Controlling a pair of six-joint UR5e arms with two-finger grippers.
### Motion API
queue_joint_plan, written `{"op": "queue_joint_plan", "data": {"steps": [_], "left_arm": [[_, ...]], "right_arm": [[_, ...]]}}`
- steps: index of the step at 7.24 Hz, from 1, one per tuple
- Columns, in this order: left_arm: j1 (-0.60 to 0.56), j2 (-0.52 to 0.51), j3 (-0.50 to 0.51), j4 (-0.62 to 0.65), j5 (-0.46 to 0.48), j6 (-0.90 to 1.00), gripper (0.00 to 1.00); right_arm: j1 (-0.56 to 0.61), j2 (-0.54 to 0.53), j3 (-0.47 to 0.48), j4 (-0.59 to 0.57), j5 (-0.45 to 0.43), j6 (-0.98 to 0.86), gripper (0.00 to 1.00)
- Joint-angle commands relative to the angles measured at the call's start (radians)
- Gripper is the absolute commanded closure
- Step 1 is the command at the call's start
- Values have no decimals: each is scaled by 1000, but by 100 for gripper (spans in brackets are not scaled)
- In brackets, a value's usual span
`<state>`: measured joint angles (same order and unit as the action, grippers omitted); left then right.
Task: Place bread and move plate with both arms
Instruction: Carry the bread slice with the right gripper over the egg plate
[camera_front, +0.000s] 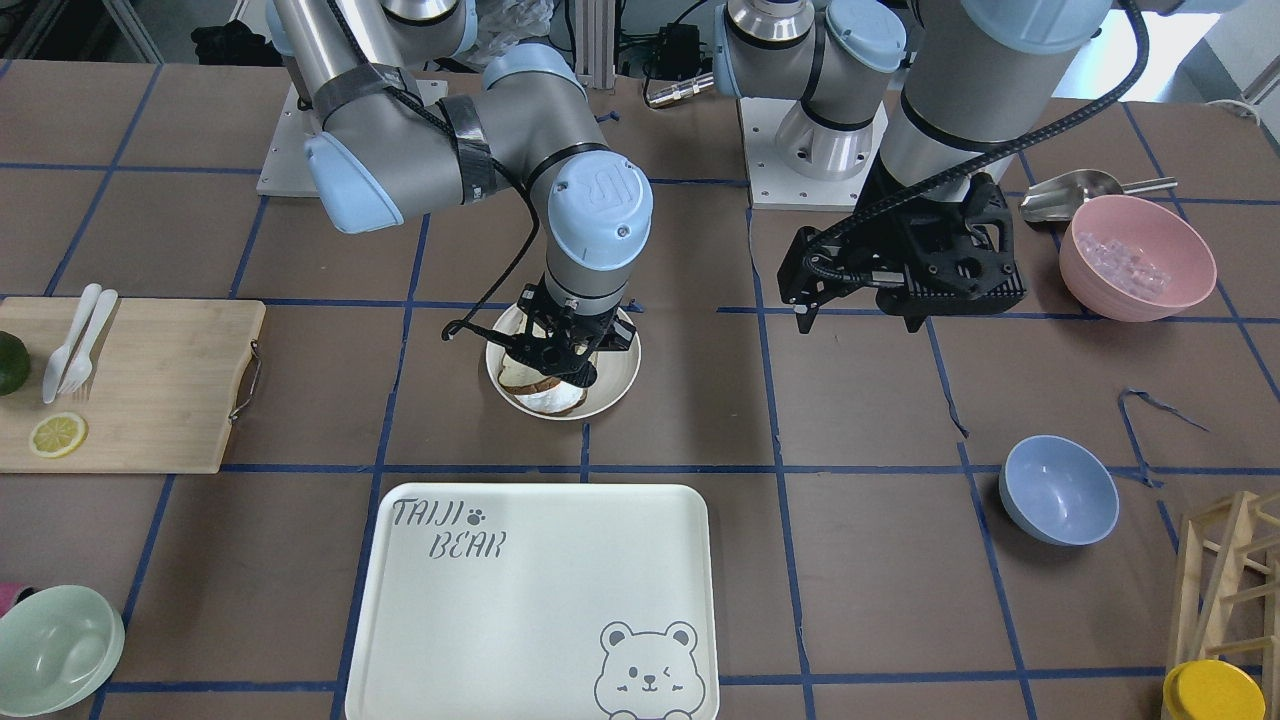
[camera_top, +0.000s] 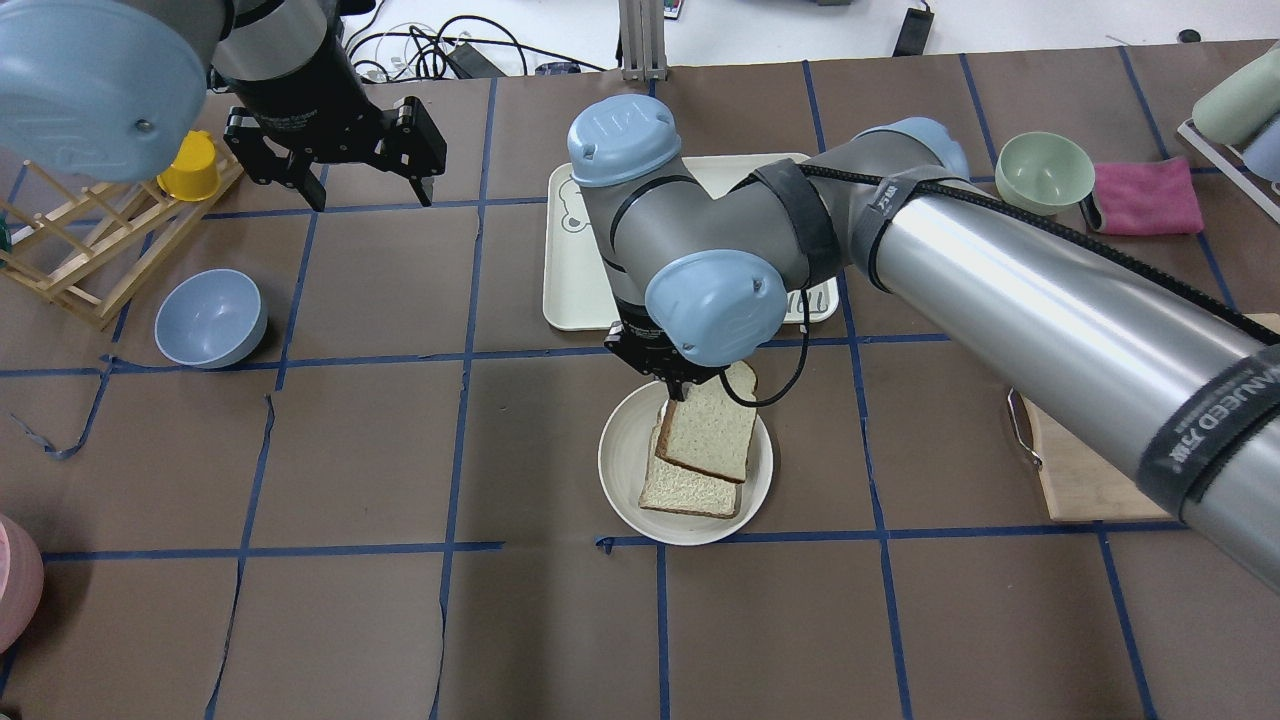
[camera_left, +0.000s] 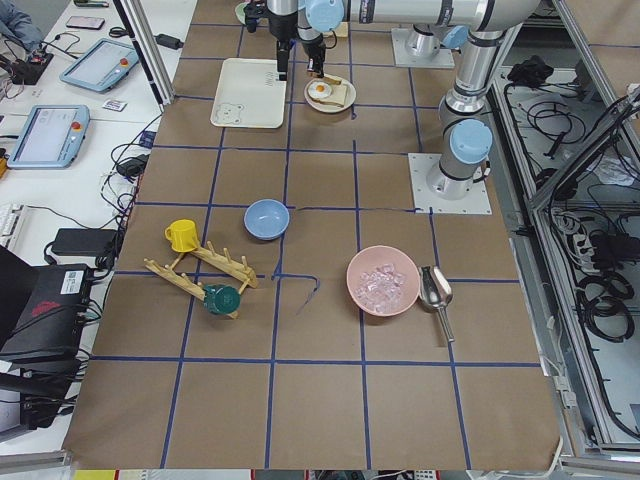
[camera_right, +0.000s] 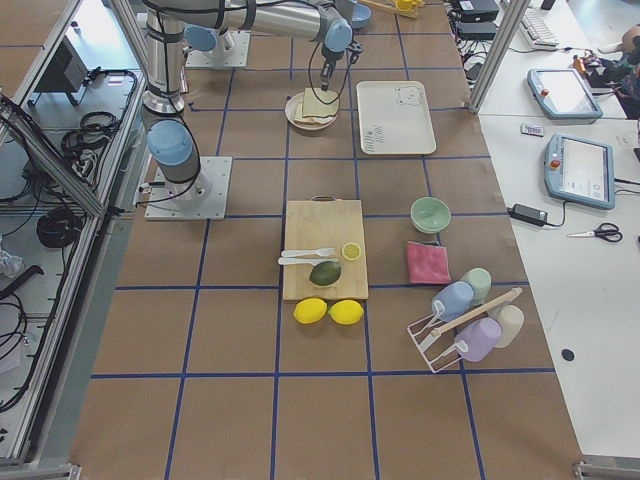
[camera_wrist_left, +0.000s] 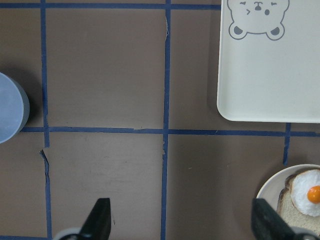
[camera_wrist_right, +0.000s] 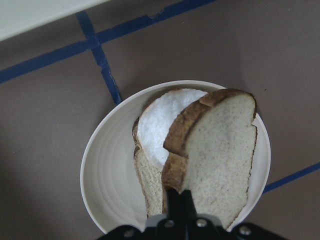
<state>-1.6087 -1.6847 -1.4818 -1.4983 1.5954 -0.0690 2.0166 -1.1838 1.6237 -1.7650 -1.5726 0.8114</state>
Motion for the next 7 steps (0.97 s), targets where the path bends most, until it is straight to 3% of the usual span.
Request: {"op": "queue_joint_plan", "data": {"steps": [1, 2, 7], "left_arm": [[0, -1, 0, 1, 0, 0, 0], [1, -1, 0, 1, 0, 0, 0], [1, 0, 0, 1, 0, 0, 0]], "right_arm": [[2, 10, 2, 50, 6, -1, 100], [22, 4, 2, 102, 6, -1, 100], [39, 45, -2, 20, 9, 8, 100]]}}
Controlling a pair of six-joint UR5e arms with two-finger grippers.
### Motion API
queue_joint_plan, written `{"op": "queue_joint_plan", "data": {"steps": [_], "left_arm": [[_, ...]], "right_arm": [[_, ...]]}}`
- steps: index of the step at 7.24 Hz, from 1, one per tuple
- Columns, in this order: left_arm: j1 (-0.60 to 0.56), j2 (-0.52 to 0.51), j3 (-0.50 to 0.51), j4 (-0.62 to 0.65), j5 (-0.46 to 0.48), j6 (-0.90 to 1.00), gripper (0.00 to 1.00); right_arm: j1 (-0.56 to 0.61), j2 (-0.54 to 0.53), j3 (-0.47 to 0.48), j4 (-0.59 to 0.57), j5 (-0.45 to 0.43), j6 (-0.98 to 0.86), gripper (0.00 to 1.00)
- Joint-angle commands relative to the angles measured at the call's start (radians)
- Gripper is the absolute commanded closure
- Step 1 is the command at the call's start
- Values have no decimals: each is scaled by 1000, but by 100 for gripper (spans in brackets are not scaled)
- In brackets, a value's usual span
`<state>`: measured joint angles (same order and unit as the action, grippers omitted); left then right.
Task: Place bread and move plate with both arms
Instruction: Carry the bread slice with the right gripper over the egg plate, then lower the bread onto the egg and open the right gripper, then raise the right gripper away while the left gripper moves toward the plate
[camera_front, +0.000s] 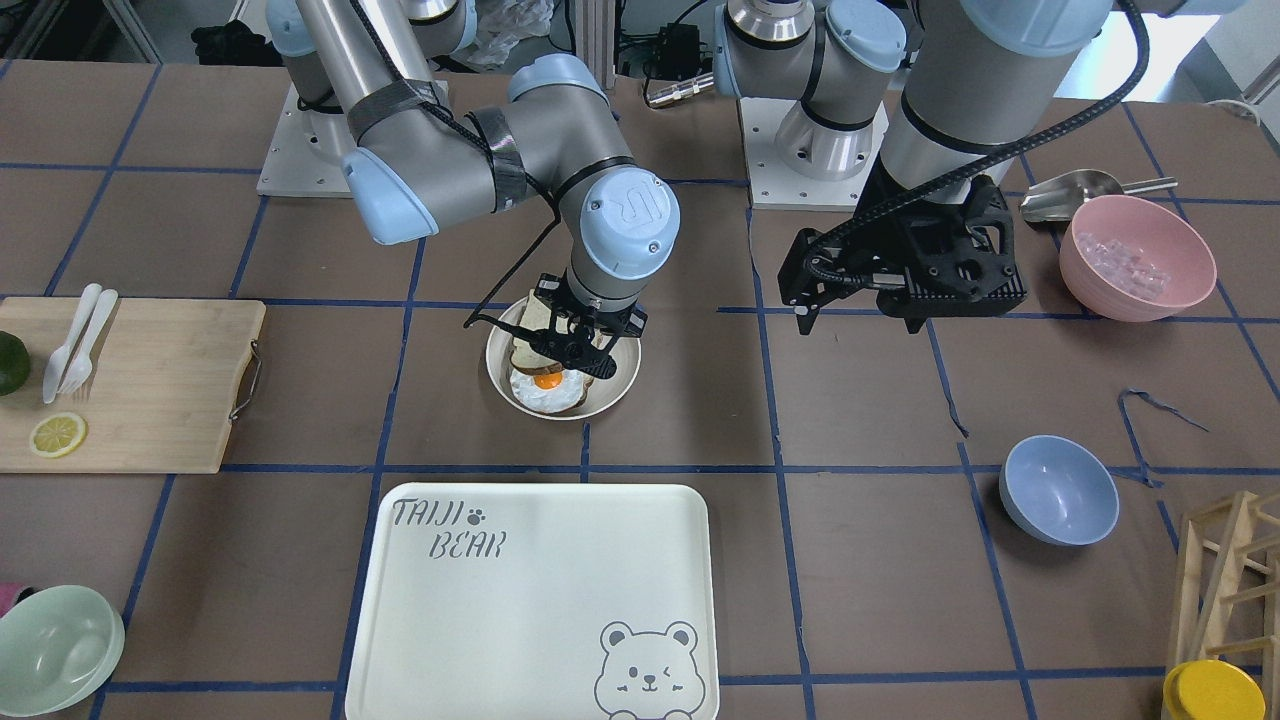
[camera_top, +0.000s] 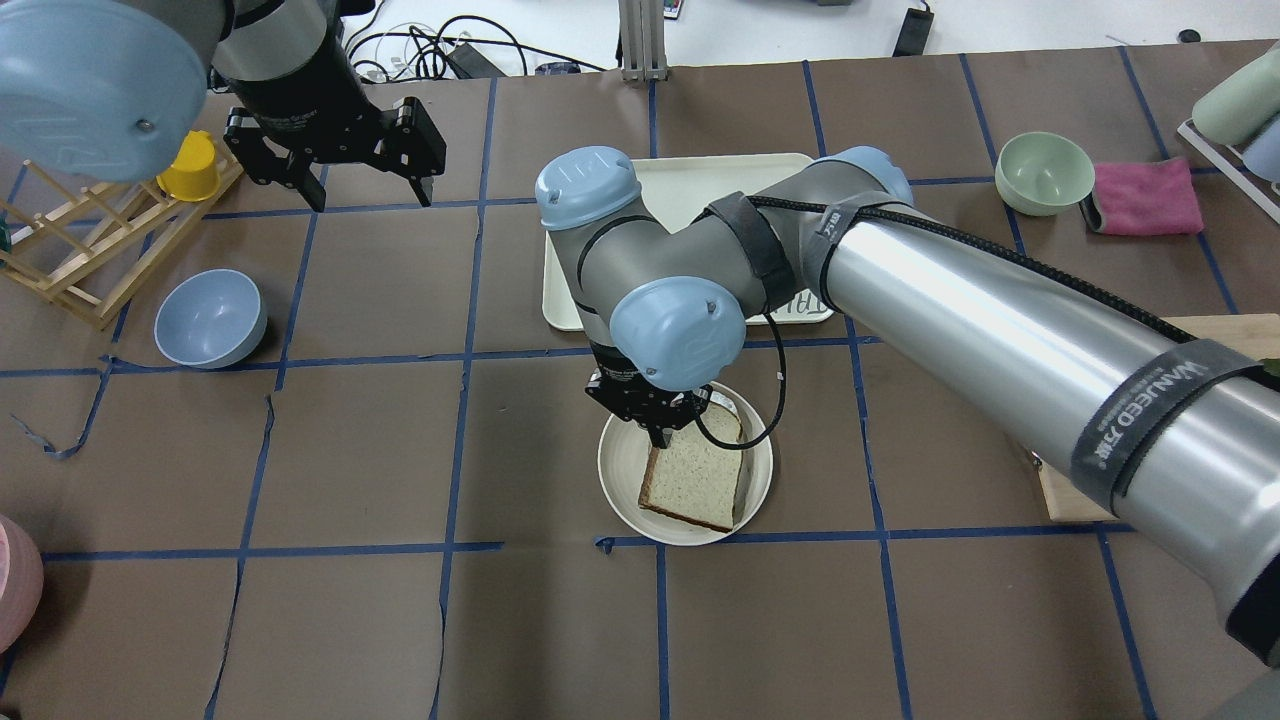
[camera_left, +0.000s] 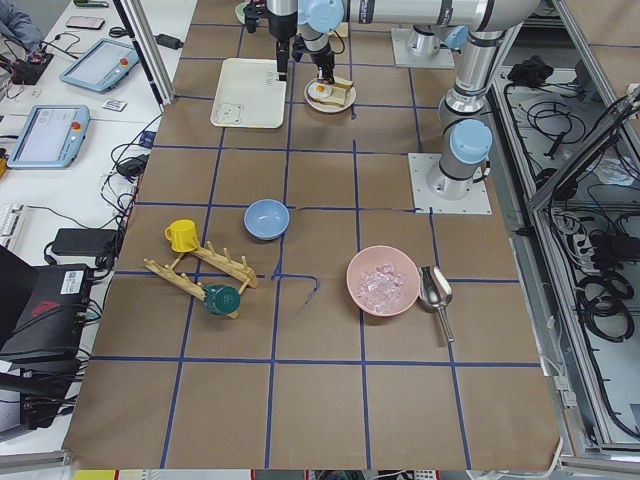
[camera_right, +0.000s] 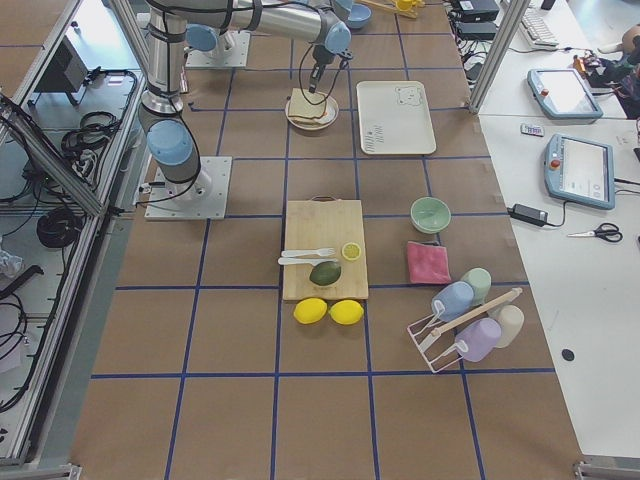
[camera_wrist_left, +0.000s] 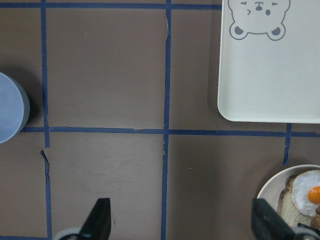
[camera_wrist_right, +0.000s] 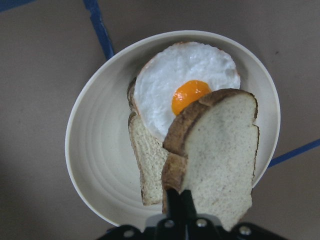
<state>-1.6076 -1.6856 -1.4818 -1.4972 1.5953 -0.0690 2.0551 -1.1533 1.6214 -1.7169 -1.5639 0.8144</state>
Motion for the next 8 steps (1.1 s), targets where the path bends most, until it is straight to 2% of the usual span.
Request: {"op": "queue_joint_plan", "data": {"steps": [1, 2, 4, 6, 8], "left_arm": [[0, 0, 0, 0, 0, 0, 0], [0, 1, 0, 0, 0, 0, 0], [0, 1, 0, 0, 0, 0, 0], [-2, 1, 0, 0, 0, 0, 0], [-3, 1, -2, -2, 0, -5, 0]], "right_arm": [[0, 12, 8, -44, 1, 9, 38], [0, 4, 9, -46, 1, 9, 0], [-35, -47, -9, -44, 1, -12, 0], [-235, -193, -5, -33, -10, -221, 0], [-390, -244, -2, -38, -66, -488, 0]]}}
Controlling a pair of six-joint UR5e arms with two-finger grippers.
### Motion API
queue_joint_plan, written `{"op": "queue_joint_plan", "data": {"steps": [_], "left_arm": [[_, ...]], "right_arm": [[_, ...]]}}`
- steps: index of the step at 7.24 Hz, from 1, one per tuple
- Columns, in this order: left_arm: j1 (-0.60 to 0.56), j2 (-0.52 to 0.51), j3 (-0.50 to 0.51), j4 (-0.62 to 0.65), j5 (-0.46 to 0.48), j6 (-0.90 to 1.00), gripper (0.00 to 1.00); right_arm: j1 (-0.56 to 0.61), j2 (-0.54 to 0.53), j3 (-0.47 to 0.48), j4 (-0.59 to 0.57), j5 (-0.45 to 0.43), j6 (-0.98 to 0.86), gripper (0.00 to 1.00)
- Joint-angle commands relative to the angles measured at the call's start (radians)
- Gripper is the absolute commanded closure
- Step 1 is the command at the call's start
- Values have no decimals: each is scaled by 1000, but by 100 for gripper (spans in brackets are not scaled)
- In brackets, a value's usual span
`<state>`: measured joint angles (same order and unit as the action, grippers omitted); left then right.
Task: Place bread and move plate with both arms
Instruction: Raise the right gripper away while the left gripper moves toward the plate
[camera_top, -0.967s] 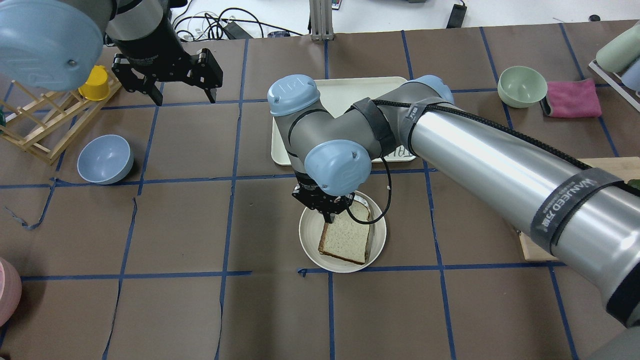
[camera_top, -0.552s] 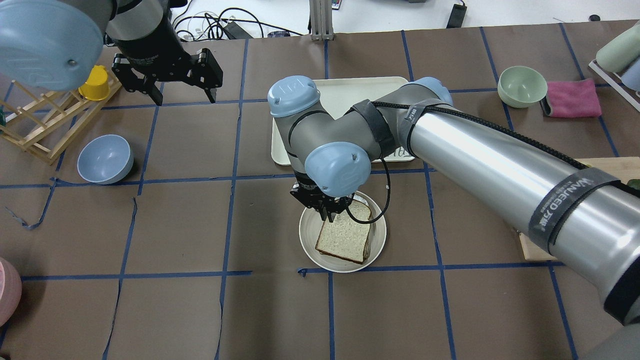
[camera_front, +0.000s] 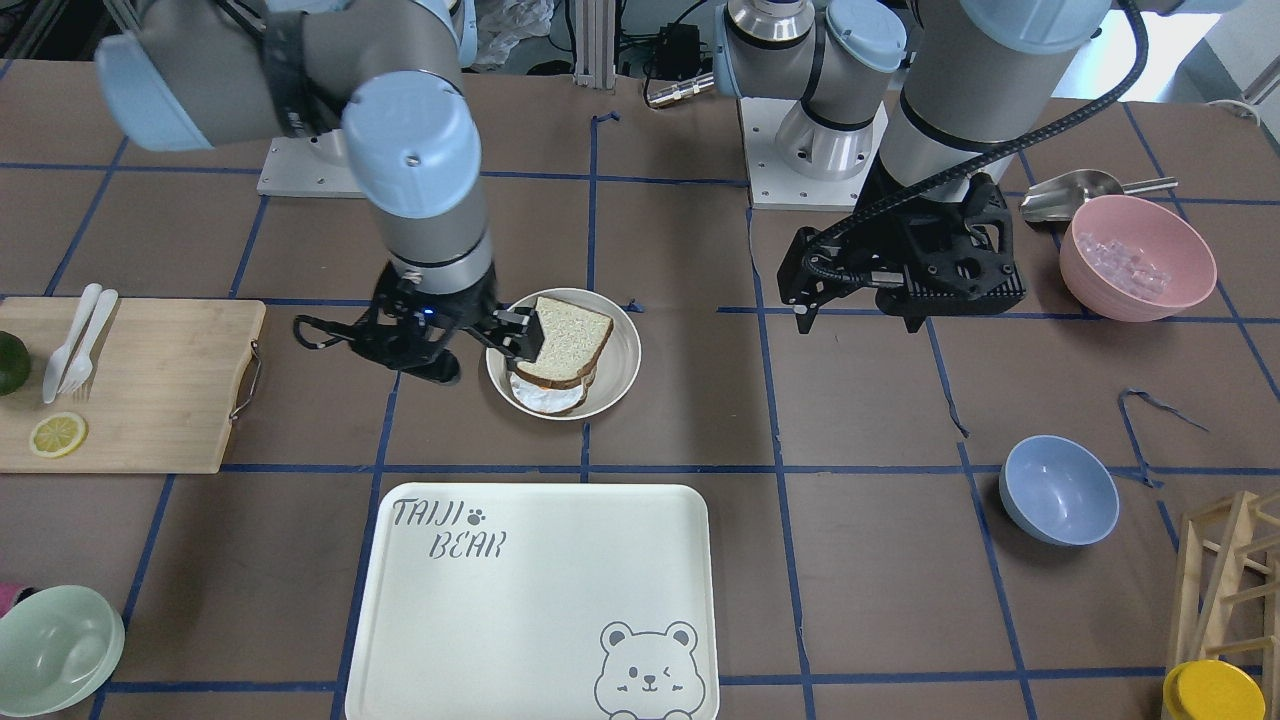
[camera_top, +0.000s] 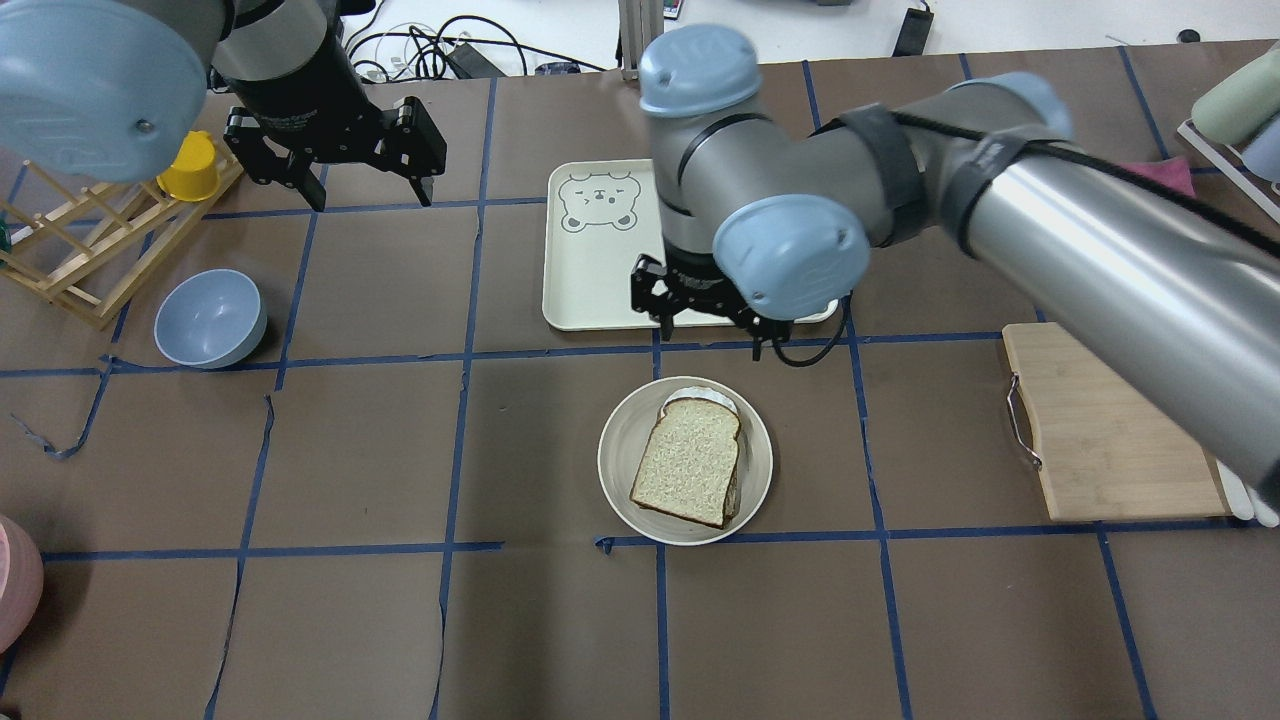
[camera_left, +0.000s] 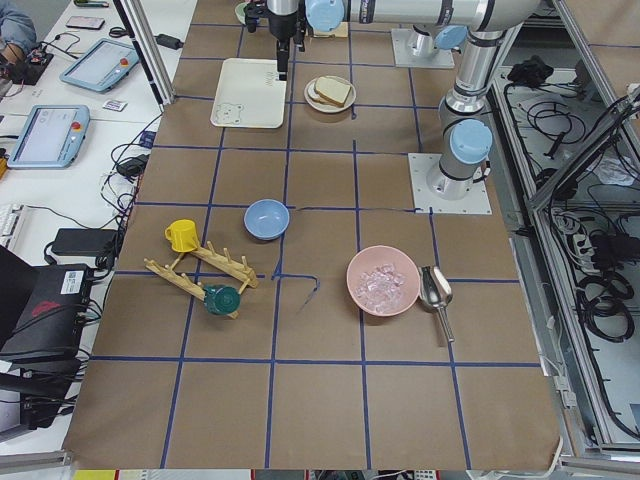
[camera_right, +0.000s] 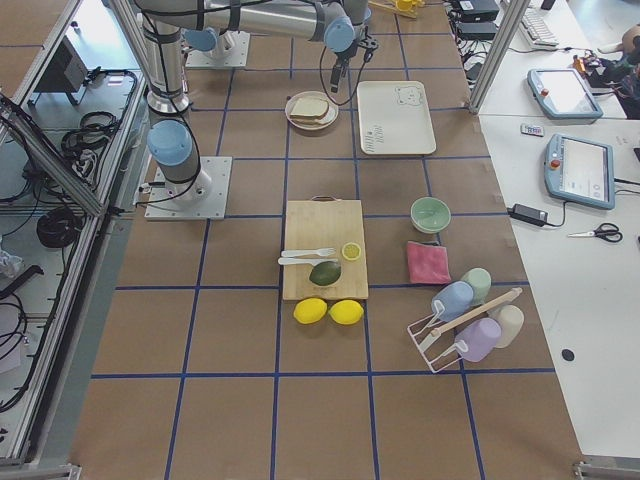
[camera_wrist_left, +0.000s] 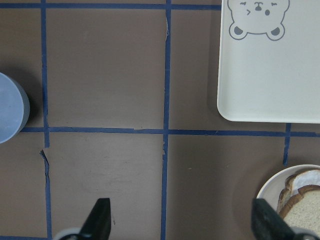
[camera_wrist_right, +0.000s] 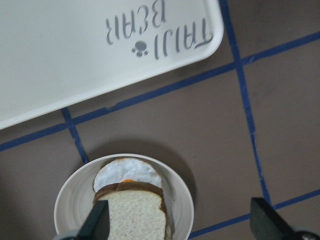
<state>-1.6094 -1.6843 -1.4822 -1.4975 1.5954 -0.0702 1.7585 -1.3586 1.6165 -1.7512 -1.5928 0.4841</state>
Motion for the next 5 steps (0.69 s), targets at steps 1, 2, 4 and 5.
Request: {"op": "queue_joint_plan", "data": {"steps": [1, 2, 4, 5], "left_arm": [[-15, 11, -33, -3, 0, -19, 0], [-56, 26, -88, 3, 6, -43, 0], [-136, 8, -176, 132, 2, -193, 0], [-177, 3, -252, 190, 2, -226, 0]], "right_arm": [[-152, -54, 5, -5, -80, -244, 0], [-224, -68, 6, 1, -87, -301, 0], [-351, -175, 9, 103, -82, -492, 0], [-352, -259, 9, 224, -75, -498, 0]]}}
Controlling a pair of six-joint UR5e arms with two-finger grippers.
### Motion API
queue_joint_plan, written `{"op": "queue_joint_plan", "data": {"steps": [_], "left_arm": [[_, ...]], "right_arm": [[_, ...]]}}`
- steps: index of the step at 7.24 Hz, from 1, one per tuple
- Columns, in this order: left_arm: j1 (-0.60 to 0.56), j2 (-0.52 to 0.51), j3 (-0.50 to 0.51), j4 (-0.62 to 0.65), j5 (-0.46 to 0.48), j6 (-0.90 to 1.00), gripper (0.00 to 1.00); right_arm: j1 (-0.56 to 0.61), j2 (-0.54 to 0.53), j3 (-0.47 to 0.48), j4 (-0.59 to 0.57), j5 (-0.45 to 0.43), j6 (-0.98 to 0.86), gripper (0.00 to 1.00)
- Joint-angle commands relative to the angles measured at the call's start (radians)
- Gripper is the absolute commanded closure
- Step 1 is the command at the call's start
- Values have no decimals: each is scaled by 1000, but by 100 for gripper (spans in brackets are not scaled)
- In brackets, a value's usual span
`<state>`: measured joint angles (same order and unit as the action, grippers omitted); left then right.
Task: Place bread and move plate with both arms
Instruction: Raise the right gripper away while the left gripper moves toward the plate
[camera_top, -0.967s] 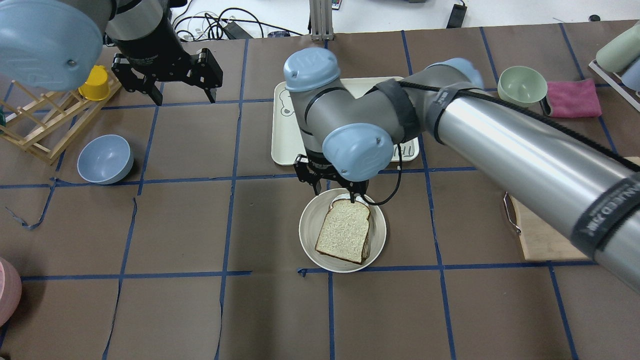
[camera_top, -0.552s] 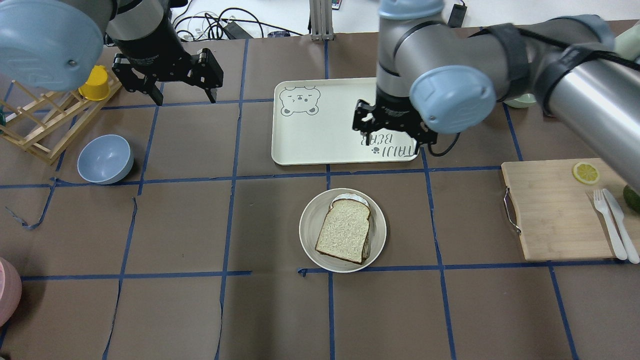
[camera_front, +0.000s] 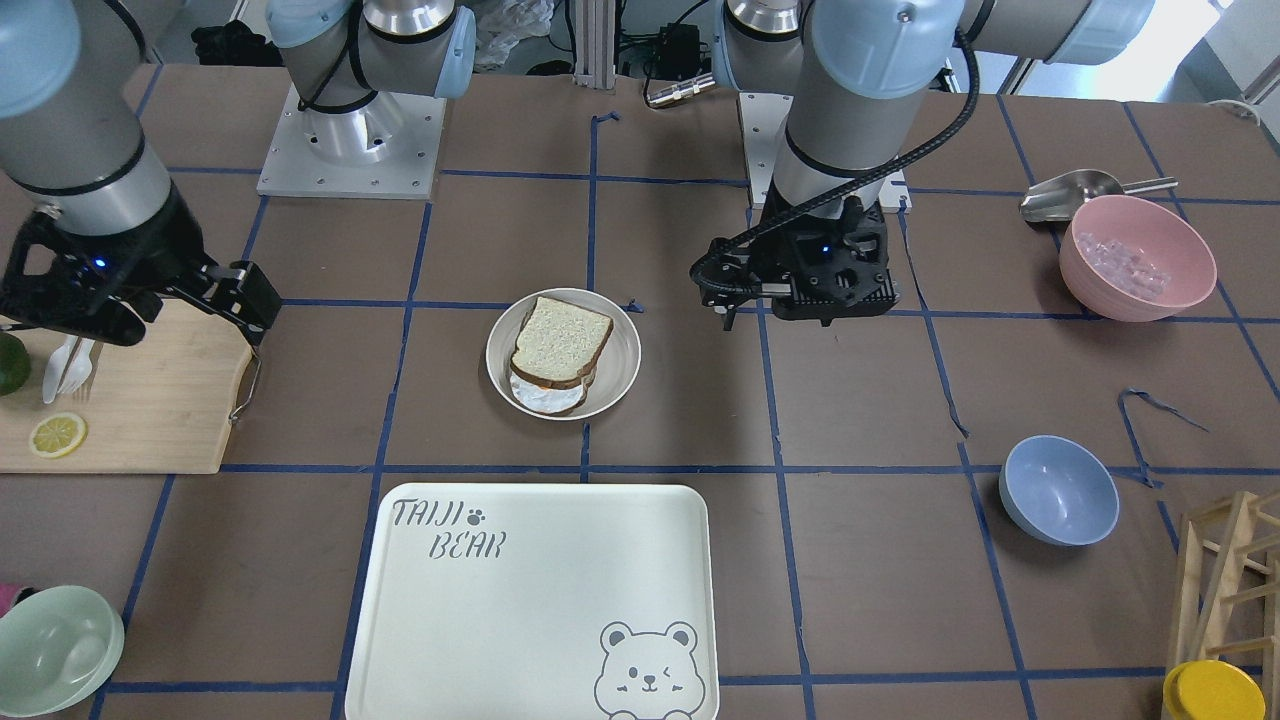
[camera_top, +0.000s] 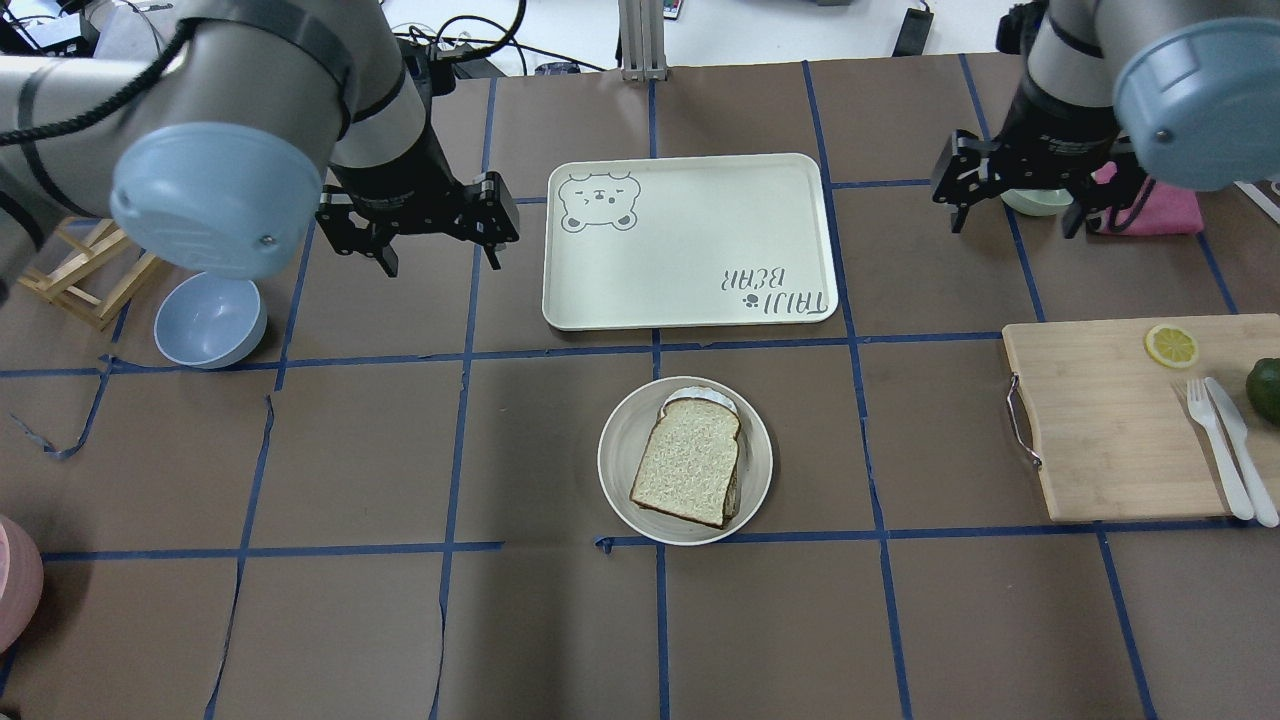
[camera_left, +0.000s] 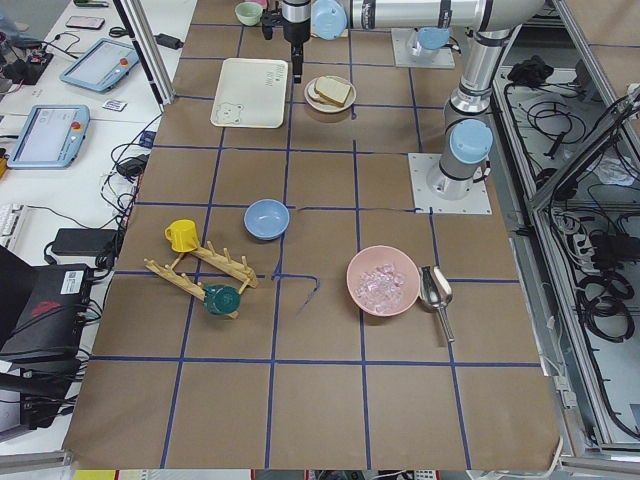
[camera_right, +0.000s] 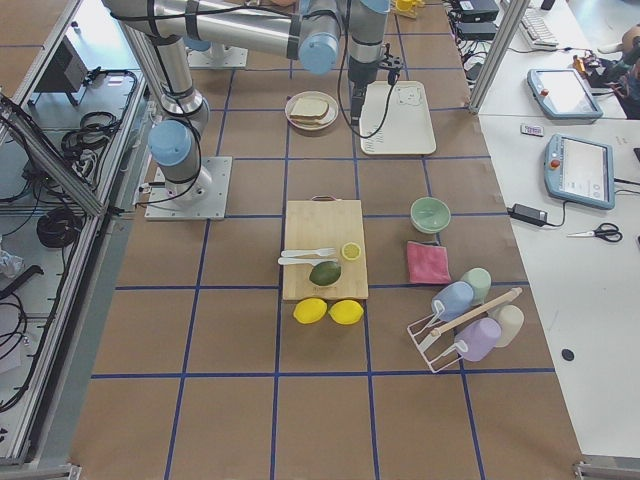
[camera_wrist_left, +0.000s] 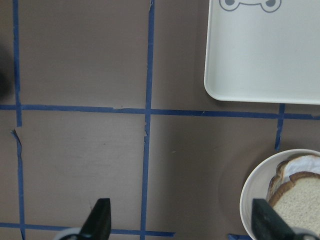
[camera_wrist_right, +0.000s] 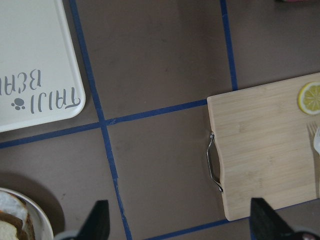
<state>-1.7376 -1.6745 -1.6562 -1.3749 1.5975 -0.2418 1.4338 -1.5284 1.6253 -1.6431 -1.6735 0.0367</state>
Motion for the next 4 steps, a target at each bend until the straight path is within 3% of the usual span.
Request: {"op": "queue_joint_plan", "data": {"steps": [1, 2, 4], "left_arm": [[-90, -28, -155, 238, -5, -118, 0], [-124, -45, -224, 316, -5, -123, 0], [-158, -57, -290, 321, -5, -125, 0]], "right_arm": [[-26, -187, -1, 255, 8, -44, 0], [-26, -206, 4, 317, 0, -3, 0], [-27, -219, -24, 383, 2, 26, 0]]}}
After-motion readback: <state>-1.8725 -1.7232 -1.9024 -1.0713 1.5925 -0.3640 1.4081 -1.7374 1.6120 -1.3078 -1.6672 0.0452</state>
